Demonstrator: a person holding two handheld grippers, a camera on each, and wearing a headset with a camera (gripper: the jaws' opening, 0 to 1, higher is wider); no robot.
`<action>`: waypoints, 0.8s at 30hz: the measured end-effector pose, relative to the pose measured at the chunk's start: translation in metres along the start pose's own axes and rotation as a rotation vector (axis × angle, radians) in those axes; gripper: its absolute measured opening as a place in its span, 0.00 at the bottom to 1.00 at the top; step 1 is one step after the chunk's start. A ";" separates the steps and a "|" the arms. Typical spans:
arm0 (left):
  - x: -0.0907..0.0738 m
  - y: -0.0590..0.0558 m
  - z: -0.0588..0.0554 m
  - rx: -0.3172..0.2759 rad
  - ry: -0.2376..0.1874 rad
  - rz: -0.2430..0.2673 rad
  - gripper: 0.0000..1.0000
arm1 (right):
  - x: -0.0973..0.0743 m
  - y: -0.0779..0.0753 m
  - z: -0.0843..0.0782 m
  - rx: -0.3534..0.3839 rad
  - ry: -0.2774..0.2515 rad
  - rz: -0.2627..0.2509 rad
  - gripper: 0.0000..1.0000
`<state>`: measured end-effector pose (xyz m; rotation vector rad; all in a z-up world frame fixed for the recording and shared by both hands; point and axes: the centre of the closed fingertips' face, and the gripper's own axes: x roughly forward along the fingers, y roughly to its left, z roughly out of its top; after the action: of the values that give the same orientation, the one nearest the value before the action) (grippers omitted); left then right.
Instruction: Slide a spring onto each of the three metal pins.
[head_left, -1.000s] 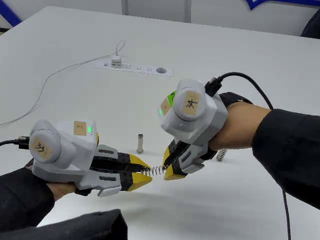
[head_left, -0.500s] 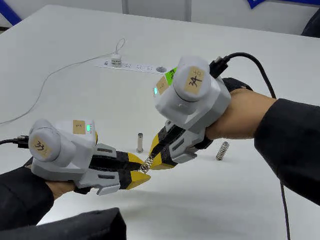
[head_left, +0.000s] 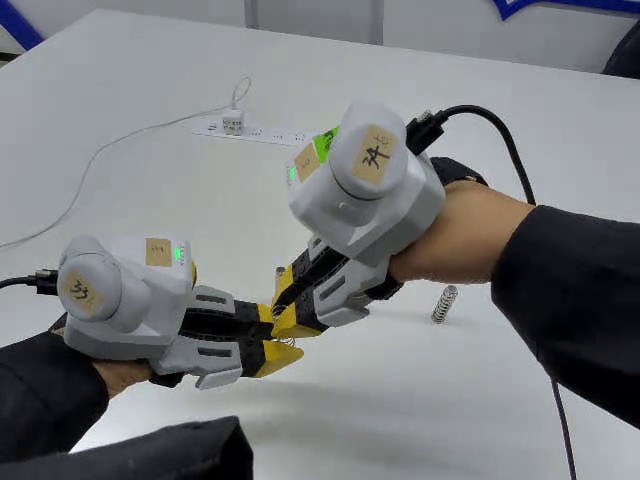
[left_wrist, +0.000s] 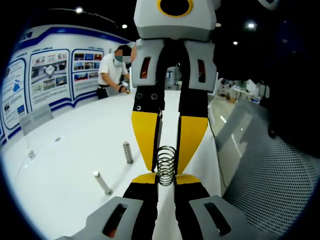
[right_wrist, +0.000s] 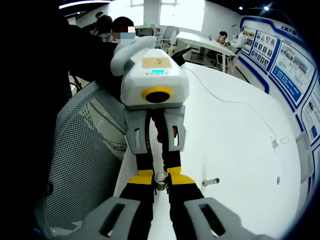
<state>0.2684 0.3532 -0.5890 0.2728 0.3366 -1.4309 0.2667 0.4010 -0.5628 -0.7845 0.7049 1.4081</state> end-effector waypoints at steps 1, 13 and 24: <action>0.000 0.000 0.000 0.000 0.001 0.001 0.11 | 0.000 0.000 0.000 -0.001 0.000 0.000 0.11; -0.004 0.006 -0.003 -0.024 0.007 0.028 0.20 | -0.007 -0.011 -0.005 0.033 -0.018 -0.027 0.11; -0.019 0.017 -0.011 -0.073 -0.003 0.087 0.27 | -0.017 -0.031 -0.007 0.091 -0.077 -0.101 0.12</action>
<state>0.2830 0.3769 -0.5917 0.2234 0.3691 -1.3301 0.2974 0.3854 -0.5517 -0.6820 0.6569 1.2992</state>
